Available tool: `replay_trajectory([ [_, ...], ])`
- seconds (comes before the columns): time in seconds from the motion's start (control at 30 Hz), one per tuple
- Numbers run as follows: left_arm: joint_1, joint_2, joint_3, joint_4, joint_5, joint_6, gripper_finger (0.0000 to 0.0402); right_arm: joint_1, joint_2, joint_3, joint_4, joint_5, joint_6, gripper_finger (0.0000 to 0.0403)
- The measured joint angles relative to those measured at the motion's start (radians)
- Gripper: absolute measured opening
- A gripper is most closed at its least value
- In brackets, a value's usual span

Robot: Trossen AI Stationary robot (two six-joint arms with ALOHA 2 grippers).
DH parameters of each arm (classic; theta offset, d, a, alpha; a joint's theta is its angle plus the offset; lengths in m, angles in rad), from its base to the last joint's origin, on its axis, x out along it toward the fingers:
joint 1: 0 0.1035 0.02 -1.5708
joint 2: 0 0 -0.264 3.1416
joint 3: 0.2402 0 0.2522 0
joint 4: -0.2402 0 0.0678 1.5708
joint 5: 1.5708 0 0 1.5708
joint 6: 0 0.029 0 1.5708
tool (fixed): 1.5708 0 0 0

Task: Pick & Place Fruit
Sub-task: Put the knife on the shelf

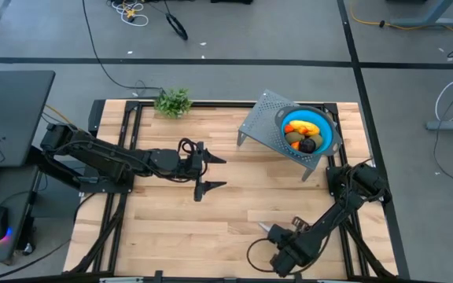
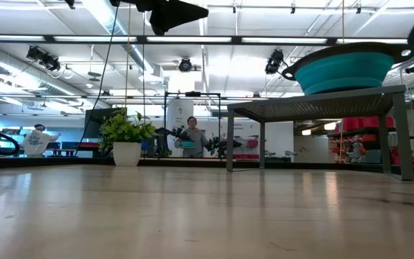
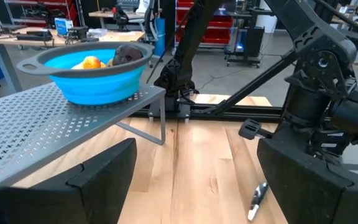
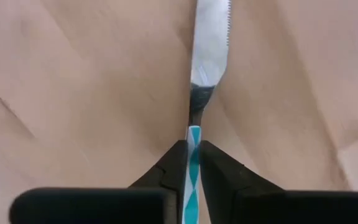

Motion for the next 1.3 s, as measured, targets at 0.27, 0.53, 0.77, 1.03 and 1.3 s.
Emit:
replay_trajectory([
  [0.27,-0.007,0.000,0.000,-0.015,0.000,-0.014,0.0345,-0.008,-0.001,0.000,-0.036,-0.039,-0.029,0.0033],
  [0.53,-0.007,0.000,0.000,-0.028,0.000,-0.021,0.0345,-0.012,-0.018,0.011,-0.045,-0.022,-0.062,0.0032],
  [0.77,-0.007,0.000,0.000,-0.027,0.000,-0.022,0.0345,-0.012,-0.094,0.031,-0.080,0.132,-0.070,0.0032],
  [1.03,-0.008,0.000,0.000,-0.024,0.052,-0.022,0.0345,0.018,-0.239,0.031,-0.165,0.480,-0.053,0.0031],
  [1.3,-0.008,0.000,0.000,-0.023,0.135,0.063,0.0345,0.017,-0.398,0.031,-0.165,0.730,-0.139,0.0031],
])
